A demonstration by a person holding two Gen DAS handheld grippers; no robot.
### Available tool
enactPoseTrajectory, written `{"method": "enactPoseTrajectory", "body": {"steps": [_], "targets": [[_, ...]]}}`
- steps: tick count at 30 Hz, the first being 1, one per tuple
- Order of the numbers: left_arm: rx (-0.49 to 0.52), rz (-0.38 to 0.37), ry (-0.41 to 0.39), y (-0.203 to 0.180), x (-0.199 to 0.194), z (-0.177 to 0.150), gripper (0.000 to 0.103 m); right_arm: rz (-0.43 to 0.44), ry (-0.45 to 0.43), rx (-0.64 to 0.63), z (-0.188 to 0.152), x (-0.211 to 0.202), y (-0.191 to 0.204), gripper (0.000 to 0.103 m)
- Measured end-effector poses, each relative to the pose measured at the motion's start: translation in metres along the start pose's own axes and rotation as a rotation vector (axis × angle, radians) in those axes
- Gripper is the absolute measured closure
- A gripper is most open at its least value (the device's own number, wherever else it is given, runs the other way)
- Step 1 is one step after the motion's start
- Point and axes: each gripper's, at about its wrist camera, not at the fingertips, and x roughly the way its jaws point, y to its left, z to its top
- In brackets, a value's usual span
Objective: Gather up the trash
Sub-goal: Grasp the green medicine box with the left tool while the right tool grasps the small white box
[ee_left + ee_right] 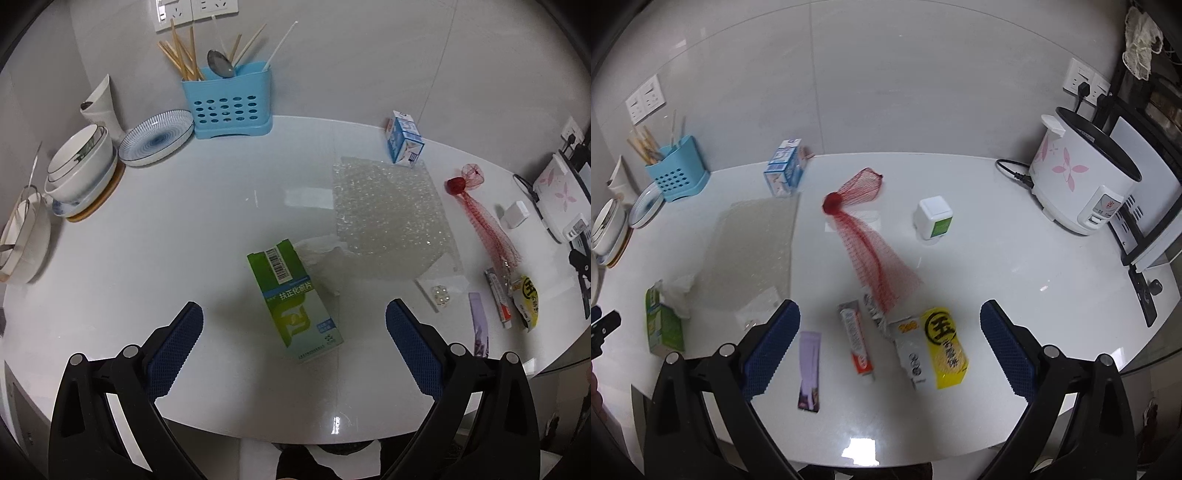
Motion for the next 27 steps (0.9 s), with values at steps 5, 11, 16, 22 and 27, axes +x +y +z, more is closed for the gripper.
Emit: {"method": "enactPoseTrajectory", "body": {"steps": [5, 11, 16, 22, 27], "targets": [[-0.054, 0.067, 0.033, -0.003, 0.029, 0.004, 0.006, 0.006, 0.013, -0.049, 0.032, 0.042, -0.017, 0.009], [-0.137, 0.135, 0.076, -0.011, 0.061, 0.008, 0.007, 0.044, 0.036, -0.086, 0.072, 0.094, -0.052, 0.009], [-0.182, 0.170, 0.120, -0.013, 0.081, 0.004, 0.007, 0.058, 0.091, -0.091, 0.090, 0.138, -0.074, 0.009], [-0.229, 0.214, 0.157, -0.009, 0.095, -0.003, 0.007, 0.076, 0.159, -0.137, 0.094, 0.175, -0.074, 0.011], [-0.260, 0.225, 0.183, -0.006, 0.102, -0.005, 0.010, 0.068, 0.196, -0.177, 0.095, 0.192, -0.066, 0.017]]}}
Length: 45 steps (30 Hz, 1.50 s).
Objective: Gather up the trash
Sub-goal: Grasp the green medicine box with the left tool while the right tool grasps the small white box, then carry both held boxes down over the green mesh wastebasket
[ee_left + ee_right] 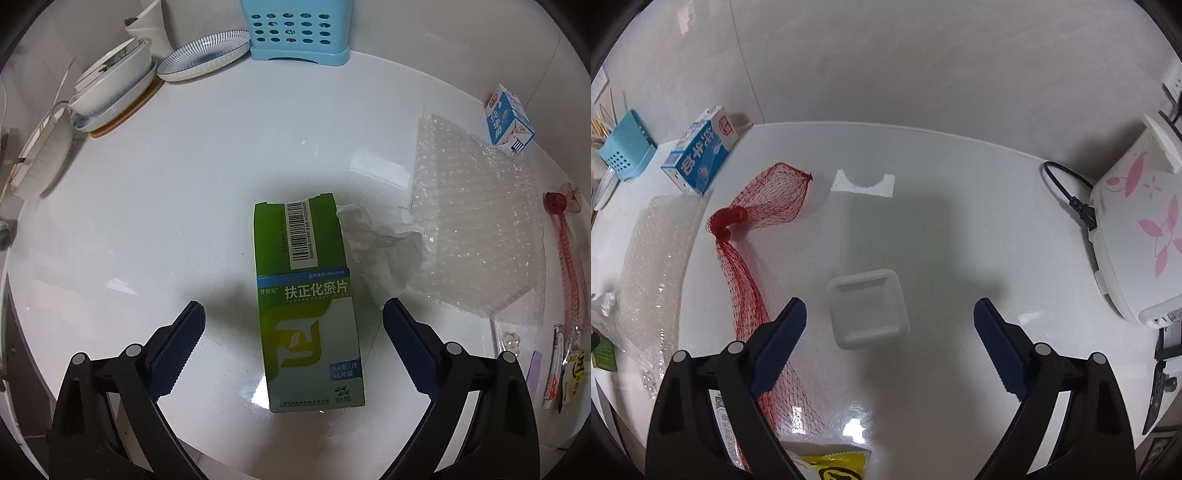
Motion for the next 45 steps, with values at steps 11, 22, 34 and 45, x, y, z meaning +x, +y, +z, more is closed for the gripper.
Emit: {"method": "enactPoseTrajectory", "body": {"steps": [11, 22, 34, 45], "targets": [[0.015, 0.002, 0.066, -0.003, 0.012, 0.001, 0.042, 0.002, 0.082, 0.020, 0.006, 0.021, 0.011, 0.055], [0.045, -0.055, 0.021, 0.000, -0.006, 0.000, 0.056, -0.017, 0.056, 0.037, 0.003, 0.010, 0.020, 0.062], [0.142, -0.149, -0.101, 0.021, -0.042, 0.003, 0.056, -0.063, -0.050, 0.144, -0.024, -0.037, 0.039, 0.062], [0.283, -0.276, -0.206, 0.042, -0.074, 0.010, 0.056, -0.098, -0.159, 0.242, -0.070, -0.123, 0.092, 0.062]]}}
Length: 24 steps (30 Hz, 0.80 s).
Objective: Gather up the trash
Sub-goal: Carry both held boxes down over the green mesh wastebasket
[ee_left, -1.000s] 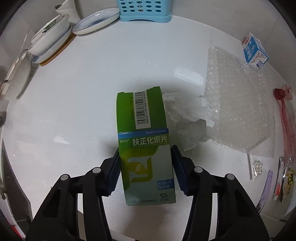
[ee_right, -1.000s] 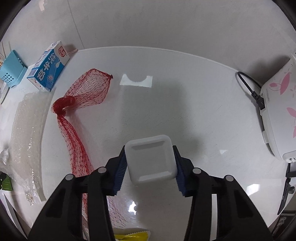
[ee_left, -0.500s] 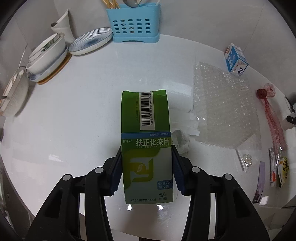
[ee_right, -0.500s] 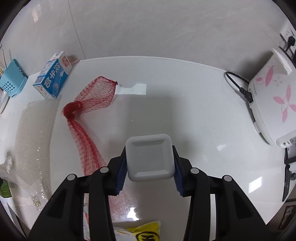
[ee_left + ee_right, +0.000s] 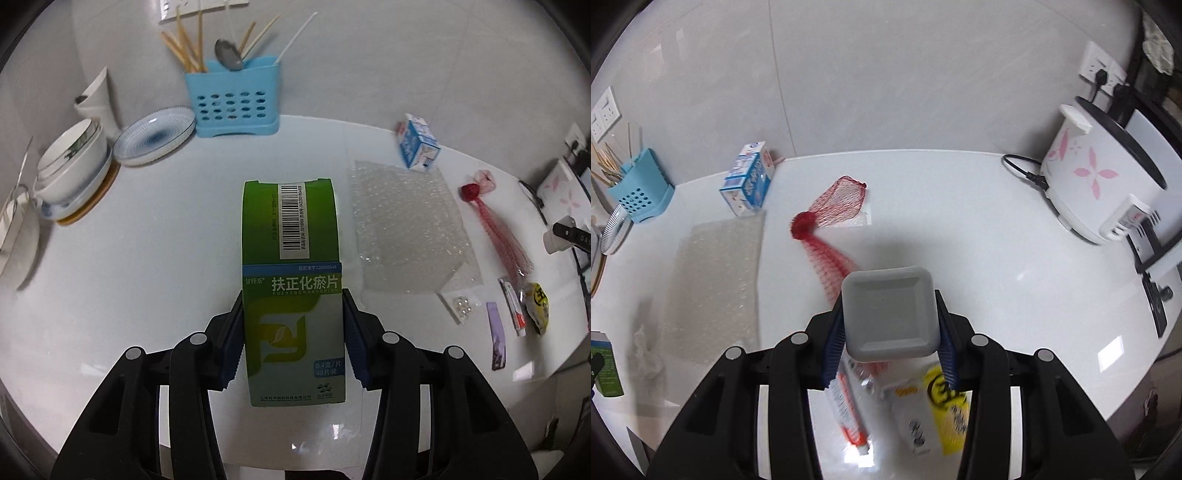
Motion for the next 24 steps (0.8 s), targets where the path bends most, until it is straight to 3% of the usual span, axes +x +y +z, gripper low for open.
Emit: {"method": "enactPoseTrajectory", "body": {"steps": [6, 12, 24], "targets": [[0.118, -0.065, -0.029, 0.001, -0.022, -0.005, 0.056, -0.018, -0.038, 0.063, -0.047, -0.058, 0.018, 0.062], [0.163, -0.087, -0.034, 0.004, -0.043, -0.016, 0.056, -0.001, -0.040, 0.088, -0.094, -0.092, 0.033, 0.062], [0.107, -0.050, -0.054, -0.025, -0.085, -0.082, 0.056, 0.103, -0.028, 0.026, -0.156, -0.111, 0.025, 0.062]]}}
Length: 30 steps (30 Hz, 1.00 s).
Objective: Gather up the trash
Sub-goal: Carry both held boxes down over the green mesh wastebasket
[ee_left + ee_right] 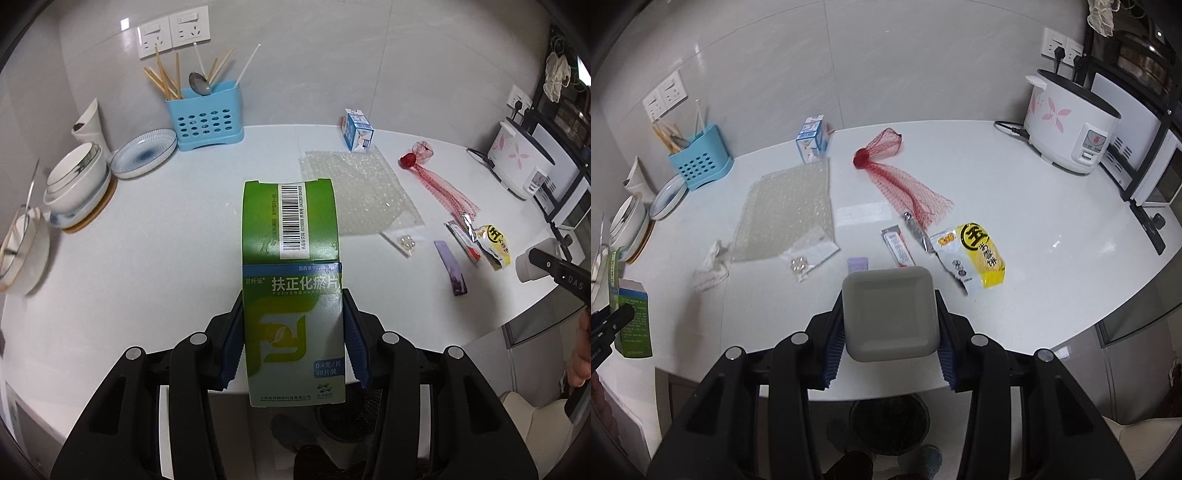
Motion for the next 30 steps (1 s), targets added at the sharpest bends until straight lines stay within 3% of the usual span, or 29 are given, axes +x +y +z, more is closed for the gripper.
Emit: {"method": "enactPoseTrajectory", "body": {"steps": [9, 17, 23, 30], "targets": [[-0.053, 0.045, 0.005, -0.069, -0.030, -0.074, 0.056, 0.097, 0.023, -0.130, -0.059, -0.017, -0.033, 0.062], [-0.075, -0.008, 0.059, -0.111, -0.022, -0.132, 0.056, 0.161, 0.108, -0.161, -0.119, -0.008, -0.057, 0.062], [-0.069, -0.032, 0.127, -0.126, 0.031, -0.180, 0.056, 0.145, 0.190, -0.179, -0.174, 0.040, -0.060, 0.062], [-0.114, -0.065, 0.236, -0.132, 0.144, -0.259, 0.056, 0.160, 0.296, -0.184, -0.259, 0.137, -0.054, 0.062]]}}
